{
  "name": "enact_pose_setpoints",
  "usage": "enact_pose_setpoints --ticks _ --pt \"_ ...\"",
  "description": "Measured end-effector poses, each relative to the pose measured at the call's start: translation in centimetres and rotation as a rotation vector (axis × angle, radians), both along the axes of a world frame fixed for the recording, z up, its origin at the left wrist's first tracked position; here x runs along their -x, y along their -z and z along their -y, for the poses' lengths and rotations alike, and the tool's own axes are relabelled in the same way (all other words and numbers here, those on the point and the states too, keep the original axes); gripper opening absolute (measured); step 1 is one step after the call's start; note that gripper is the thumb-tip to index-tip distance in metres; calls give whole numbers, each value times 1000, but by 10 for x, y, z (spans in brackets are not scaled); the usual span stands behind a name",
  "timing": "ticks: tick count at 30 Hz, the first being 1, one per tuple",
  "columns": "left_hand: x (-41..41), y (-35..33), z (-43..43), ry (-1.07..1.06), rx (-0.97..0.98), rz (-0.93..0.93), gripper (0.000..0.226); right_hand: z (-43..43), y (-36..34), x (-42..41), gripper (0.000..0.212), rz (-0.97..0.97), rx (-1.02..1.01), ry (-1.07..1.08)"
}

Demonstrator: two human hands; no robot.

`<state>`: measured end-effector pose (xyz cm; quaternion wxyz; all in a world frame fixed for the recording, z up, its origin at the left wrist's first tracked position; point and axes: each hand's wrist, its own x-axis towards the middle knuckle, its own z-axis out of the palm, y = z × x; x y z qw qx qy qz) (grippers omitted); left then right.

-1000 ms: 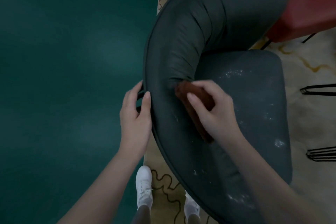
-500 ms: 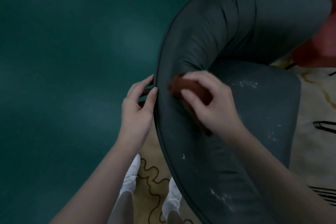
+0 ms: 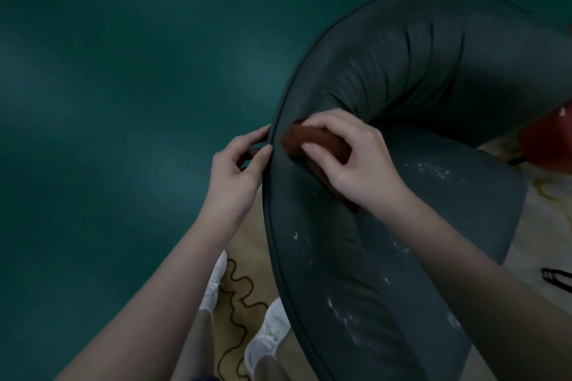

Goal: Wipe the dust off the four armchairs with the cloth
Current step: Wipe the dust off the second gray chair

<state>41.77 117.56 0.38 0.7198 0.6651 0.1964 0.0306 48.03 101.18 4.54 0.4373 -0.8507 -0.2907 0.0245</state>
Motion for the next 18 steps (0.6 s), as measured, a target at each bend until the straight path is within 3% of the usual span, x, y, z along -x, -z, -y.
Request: enact_pose_setpoints --ticks 4,8,14,18 --pt "11 -1 4 -43 -32 5 35 -14 5 0 14 10 33 32" --pt "24 -1 5 -39 -26 11 34 -6 8 20 16 1 69 -94" --pt "35 -2 4 11 55 4 41 -19 1 13 14 13 40 74" --pt "37 -1 0 41 31 10 45 -20 4 25 13 -1 118 -3"
